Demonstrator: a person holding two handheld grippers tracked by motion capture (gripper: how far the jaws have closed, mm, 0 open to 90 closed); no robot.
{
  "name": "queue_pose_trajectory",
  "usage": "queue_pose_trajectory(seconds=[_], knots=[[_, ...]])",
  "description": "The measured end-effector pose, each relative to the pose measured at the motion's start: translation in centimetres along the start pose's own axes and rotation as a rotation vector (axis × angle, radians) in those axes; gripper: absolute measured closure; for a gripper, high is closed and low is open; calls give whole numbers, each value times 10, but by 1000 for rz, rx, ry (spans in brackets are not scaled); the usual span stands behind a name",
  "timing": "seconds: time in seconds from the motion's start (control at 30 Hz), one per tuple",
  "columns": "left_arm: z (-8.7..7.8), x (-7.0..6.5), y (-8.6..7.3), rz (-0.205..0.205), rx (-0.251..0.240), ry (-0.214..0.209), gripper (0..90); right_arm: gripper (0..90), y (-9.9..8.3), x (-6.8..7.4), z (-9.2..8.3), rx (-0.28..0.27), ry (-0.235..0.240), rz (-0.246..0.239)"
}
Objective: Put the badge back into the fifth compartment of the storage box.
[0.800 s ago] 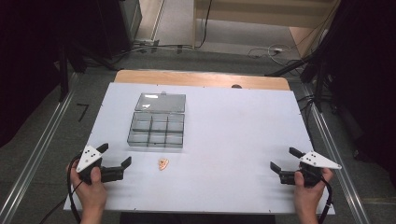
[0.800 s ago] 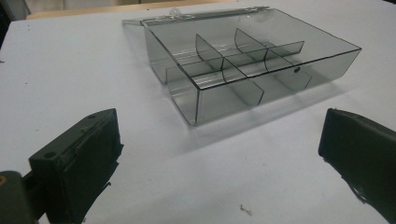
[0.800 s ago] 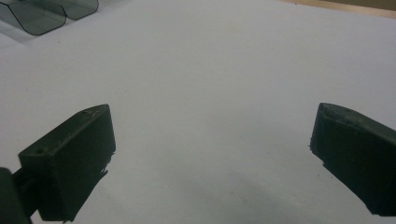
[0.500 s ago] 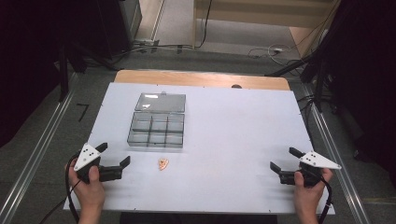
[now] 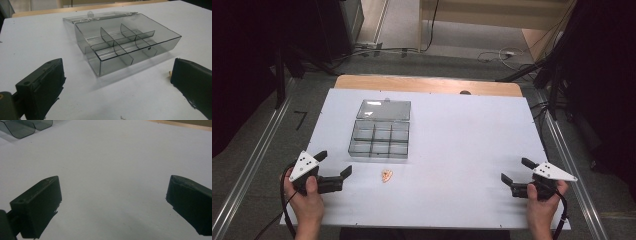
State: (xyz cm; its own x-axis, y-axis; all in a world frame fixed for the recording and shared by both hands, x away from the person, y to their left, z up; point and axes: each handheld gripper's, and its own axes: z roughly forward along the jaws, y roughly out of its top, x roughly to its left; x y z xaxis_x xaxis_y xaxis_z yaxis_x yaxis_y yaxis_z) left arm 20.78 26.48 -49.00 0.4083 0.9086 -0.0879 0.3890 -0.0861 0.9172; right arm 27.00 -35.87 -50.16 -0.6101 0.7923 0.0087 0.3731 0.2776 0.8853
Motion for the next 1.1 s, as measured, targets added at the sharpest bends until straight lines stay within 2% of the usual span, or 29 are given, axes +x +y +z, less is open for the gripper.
queue_pose_trajectory(seconds=[0.43,0.93,1.1], knots=[[1,-17,12,17,-3,-32,0,0,0,1,-1,-6,-5,2],[13,-38,19,49,10,-76,0,0,0,1,0,4,-3,-6],[16,-43,21,62,18,-77,0,0,0,1,0,5,-5,-7]])
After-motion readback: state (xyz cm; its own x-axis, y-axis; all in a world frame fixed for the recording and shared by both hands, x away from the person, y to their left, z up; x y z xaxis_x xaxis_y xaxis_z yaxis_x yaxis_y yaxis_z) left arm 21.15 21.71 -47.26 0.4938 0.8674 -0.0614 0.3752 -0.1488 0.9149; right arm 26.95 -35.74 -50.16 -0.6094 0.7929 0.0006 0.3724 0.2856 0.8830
